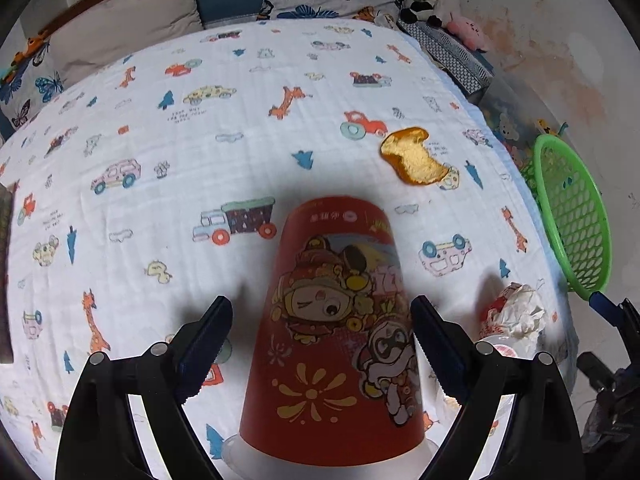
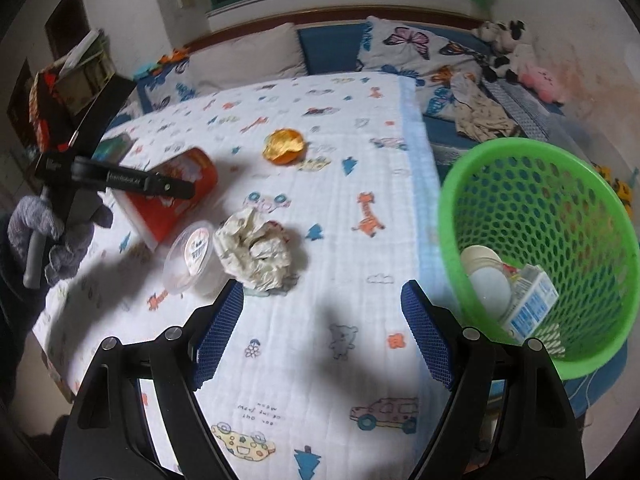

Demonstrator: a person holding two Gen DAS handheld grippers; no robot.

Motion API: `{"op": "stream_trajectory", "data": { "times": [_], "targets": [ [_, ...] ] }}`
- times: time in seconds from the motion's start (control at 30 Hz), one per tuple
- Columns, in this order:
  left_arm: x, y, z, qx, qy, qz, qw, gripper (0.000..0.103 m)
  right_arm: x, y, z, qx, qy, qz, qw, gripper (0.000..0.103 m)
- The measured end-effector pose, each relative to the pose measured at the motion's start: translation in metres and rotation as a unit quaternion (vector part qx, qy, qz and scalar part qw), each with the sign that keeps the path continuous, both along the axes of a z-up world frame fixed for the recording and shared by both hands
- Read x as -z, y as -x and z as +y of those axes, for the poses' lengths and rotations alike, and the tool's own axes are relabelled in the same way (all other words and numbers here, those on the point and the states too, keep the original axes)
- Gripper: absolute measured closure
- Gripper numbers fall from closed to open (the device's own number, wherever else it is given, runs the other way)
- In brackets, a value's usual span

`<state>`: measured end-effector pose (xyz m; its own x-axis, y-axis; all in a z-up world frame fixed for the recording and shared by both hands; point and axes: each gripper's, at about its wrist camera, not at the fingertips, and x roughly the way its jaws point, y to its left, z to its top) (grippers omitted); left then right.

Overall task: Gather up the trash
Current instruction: 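Grasp the red paper cup with the left tool while the right tool grasps the crumpled paper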

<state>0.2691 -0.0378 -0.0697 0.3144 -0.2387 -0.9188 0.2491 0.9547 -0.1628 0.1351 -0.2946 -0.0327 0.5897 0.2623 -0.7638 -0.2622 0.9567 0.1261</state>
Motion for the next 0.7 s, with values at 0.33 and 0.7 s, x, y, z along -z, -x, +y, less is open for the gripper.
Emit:
{"op": "stream_trajectory", "data": {
  "times": [0.33, 0.7],
  "targets": [
    [-0.001, 0.008, 0.000, 0.004, 0.006, -0.002, 1.0000, 0.034, 0.015, -0.006, 0.025, -0.037, 0.024, 0.004, 0.999, 0.024],
    [-0.017, 0.016, 0.013, -0.002, 0.024, -0.011, 0.9996, 0.035, 0.031, -0.023, 0.045, -0.084, 0.054, 0.001, 0.995, 0.032]
  ]
}}
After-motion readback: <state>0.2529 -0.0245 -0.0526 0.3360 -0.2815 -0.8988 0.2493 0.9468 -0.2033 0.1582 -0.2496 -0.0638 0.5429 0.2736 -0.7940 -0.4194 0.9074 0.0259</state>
